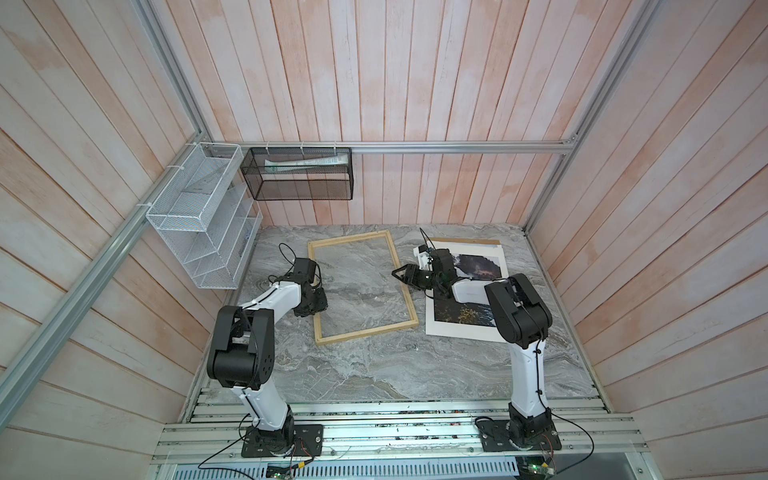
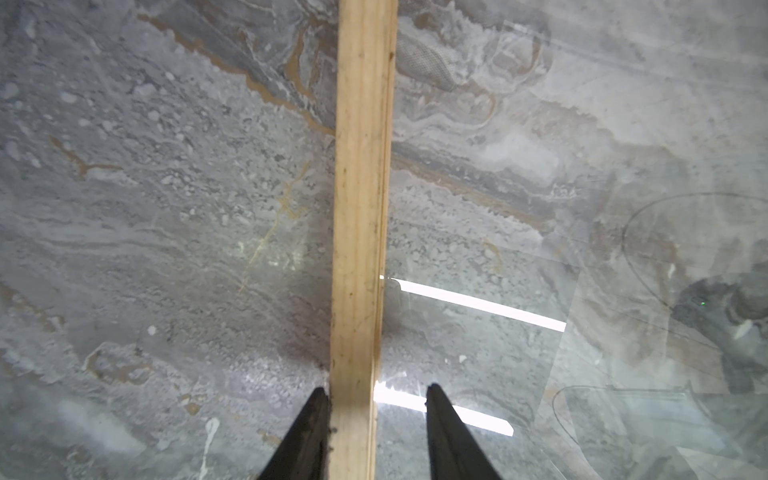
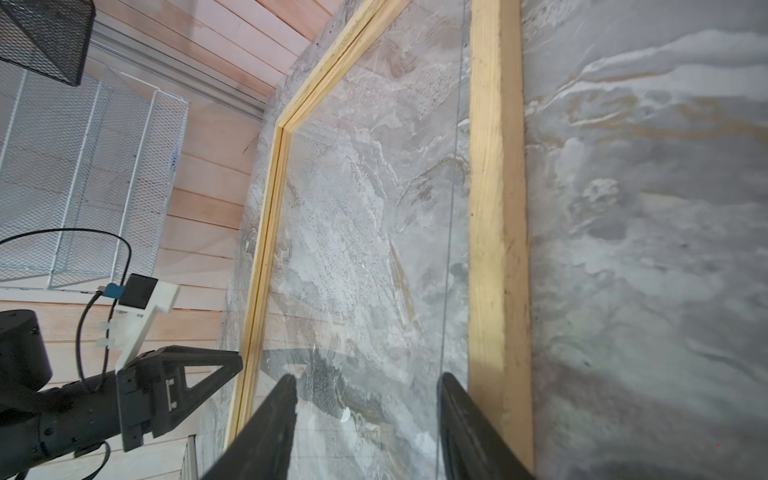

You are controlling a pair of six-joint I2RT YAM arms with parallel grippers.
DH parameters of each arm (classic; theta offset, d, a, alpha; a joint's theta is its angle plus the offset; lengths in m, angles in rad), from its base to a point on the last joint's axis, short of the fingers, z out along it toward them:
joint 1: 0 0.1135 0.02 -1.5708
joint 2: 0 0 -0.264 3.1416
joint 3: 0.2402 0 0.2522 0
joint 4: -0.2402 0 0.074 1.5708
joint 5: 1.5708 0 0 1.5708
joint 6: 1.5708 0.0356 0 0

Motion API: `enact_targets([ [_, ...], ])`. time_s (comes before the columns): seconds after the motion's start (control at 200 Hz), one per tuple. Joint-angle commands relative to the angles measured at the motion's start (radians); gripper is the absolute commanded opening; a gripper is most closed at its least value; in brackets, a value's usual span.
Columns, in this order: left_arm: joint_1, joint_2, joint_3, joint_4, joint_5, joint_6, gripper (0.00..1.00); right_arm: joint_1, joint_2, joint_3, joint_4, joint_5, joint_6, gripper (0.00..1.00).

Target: Put the photo into the frame

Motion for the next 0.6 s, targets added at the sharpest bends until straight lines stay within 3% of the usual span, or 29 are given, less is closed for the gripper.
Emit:
enact_targets([
  [0.0,0.004,-0.006,-0.012,0.018,0.013,0.004,0.4,0.01,-0.049,0.039,-0.107,0.079,-0.075,0.56],
  [0.595,0.004,-0.004,-0.009,0.02,0.012,0.011,0.4,0.012,-0.071,0.064,-0.202,0.159,-0.113,0.54],
])
